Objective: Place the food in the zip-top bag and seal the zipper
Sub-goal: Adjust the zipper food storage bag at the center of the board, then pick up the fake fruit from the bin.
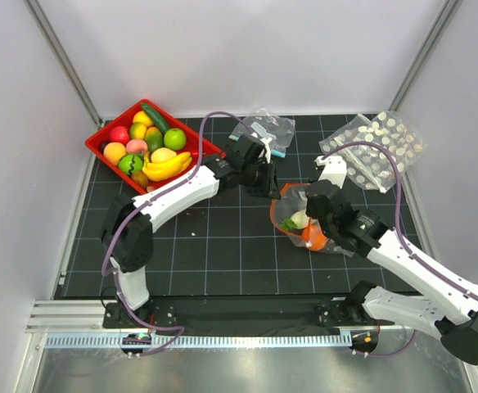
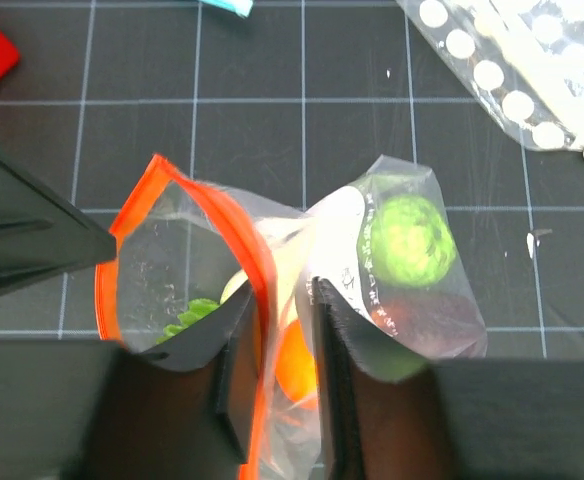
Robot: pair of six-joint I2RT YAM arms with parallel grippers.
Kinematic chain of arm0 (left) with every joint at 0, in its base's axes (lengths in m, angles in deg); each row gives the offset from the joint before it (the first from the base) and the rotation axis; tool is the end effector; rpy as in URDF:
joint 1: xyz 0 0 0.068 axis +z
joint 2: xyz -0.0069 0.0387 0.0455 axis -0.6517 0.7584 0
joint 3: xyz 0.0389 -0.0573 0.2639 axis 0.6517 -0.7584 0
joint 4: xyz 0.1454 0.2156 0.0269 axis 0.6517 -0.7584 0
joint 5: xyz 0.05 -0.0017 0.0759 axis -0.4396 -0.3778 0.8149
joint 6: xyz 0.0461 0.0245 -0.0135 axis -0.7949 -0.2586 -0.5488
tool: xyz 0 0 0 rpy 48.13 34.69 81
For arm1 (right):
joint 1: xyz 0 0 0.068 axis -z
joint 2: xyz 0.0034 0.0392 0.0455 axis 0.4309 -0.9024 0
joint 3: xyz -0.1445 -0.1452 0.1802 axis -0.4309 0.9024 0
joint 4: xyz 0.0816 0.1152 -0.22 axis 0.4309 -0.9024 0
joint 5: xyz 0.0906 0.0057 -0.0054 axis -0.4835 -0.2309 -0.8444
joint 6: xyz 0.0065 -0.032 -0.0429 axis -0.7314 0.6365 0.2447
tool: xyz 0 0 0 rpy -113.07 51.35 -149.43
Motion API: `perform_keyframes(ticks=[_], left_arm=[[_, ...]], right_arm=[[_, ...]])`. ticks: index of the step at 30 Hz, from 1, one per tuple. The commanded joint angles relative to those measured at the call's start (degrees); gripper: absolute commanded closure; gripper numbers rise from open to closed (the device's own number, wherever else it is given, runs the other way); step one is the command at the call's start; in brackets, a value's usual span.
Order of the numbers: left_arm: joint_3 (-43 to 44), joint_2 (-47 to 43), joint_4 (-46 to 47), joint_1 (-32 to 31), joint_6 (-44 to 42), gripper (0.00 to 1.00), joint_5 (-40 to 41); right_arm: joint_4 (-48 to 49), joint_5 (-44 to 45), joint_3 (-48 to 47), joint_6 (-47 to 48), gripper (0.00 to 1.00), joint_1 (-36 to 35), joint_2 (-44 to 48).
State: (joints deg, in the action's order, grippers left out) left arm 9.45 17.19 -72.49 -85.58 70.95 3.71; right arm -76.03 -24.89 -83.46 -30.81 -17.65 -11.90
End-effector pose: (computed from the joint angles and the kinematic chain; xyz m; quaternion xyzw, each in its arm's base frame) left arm 0.2905 -0.3028 0.2845 0.1153 0.9094 -0.3407 0.2091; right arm 0.1591 0.1194 0.3158 0.0017 0.8583 -0.0085 0.5131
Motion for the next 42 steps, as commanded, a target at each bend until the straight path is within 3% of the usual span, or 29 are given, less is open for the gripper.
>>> perform_keyframes(ticks=[1,4,5,10,11,14,18,20,24,31,42], left_arm=[[3.2,0.5,0.4,0.1,-1.4,0.68,-1.2],[2.6,-1.7,0.0,0.5,-2.3,0.65,1.3],[2.1,-2.7,0.0,0.8,-2.5,0.55,2.9],[-3.7,-11.1,1.2,1.4,-3.0,0.29,11.5],[-4.8,-12.1,1.6,1.6,-2.9,0.18,14.3],[-9.9,-17.1,3.6,2.0,-2.0,0.00,21.5],[-18.2,-21.5,7.4,4.6,0.2,0.00,23.6],[-20.2,-22.6,8.6,7.4,1.1,0.00,23.1],[-25.5,-25.1,12.6,11.3,2.8,0.00,23.2],[-30.1,-29.3,16.2,11.4,-0.3,0.01,32.5],[-40.3,-38.5,24.1,11.4,-2.1,0.00,39.3]], right_arm=[[-1.7,0.6,-2.8,0.3,0.70,-0.1,-1.0],[-2.4,0.7,-4.0,0.4,0.71,0.0,-1.4],[-2.5,0.8,-4.2,0.5,0.71,-0.1,-1.5],[-2.0,1.4,-4.9,0.8,0.72,-0.1,-1.7],[-1.9,1.4,-4.8,0.7,0.74,-0.1,-1.7],[-1.1,2.1,-4.0,0.4,0.80,-0.1,-1.2],[1.8,2.8,-1.2,0.9,0.96,-0.1,0.4],[4.0,3.4,-0.1,1.2,0.99,0.0,1.6],[7.1,4.1,2.9,1.8,0.99,-0.1,3.1],[11.7,5.7,5.2,2.7,0.99,-0.1,4.7],[17.4,6.6,7.8,4.4,0.99,-0.1,4.7]])
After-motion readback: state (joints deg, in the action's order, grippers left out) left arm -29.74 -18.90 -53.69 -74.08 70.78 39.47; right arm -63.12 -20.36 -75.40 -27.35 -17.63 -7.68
